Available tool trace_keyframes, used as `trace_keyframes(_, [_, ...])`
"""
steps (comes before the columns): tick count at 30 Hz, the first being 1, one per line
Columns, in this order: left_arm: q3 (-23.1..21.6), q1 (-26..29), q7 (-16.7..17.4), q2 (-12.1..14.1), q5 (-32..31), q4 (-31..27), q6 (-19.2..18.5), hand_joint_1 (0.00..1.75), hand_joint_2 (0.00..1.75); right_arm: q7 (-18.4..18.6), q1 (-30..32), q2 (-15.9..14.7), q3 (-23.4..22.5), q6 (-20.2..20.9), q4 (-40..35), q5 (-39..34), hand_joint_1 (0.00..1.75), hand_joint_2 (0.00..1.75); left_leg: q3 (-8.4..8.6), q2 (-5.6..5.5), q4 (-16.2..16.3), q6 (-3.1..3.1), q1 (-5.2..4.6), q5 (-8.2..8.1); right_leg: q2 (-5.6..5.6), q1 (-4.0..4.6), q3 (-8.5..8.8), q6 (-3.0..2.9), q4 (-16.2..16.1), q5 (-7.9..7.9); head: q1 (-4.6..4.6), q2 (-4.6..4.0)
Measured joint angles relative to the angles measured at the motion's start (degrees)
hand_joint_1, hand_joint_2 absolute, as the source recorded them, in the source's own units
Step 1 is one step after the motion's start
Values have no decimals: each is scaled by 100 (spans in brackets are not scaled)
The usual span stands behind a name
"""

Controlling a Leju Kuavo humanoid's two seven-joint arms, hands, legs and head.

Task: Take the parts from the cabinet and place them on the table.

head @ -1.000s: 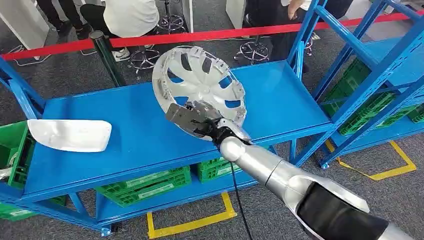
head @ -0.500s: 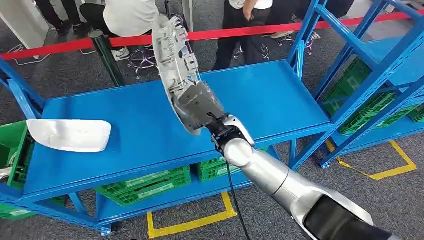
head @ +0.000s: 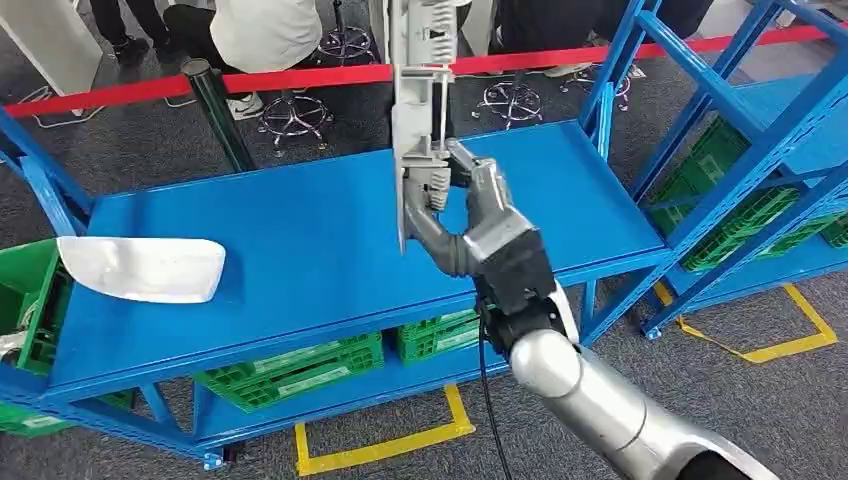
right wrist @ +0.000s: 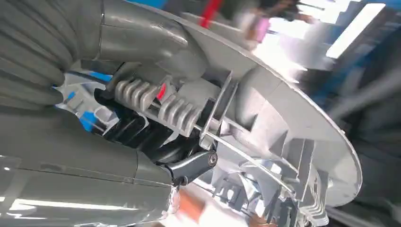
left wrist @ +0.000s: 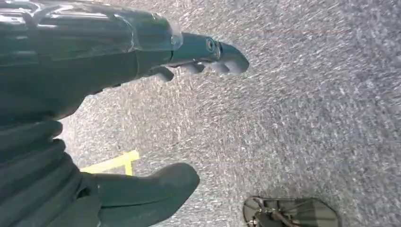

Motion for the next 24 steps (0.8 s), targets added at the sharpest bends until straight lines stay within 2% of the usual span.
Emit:
trace_keyframes(3, [76,6,0,18,-2,0,0,0,175,-440,450,-144,-174,39,-842,-392,175,175,-1,-19,0,1,0,-1,-12,0,5,-2,-1,-5,9,0])
trace_keyframes(6, [98,11,35,57,-39,0,-26,0,175,-973,994,-247,-363,407,-1550,-1127,175,175,-1,-31,0,-10,0,-10,-16,0,8,-7,-1,-12,7,0])
trace_keyframes(8, [120,11,44,85,-55,0,-63,0,175,-1175,1263,-301,-467,570,-1937,-1379,175,175,-1,-27,-1,-10,0,-11,-14,0,8,-9,-1,-14,4,0])
trace_keyframes(18, [221,5,-11,162,-88,0,-53,0,175,-1383,1808,-422,-732,813,-2974,-1683,175,175,9,33,-8,-10,0,-11,5,0,7,-9,1,-15,-7,0])
trace_keyframes(24, [347,-10,-553,286,168,0,77,0,175,-1702,2085,-430,-747,1169,-3168,-1995,175,175,11,63,-14,-11,0,-12,19,0,6,-10,2,-15,-2,0])
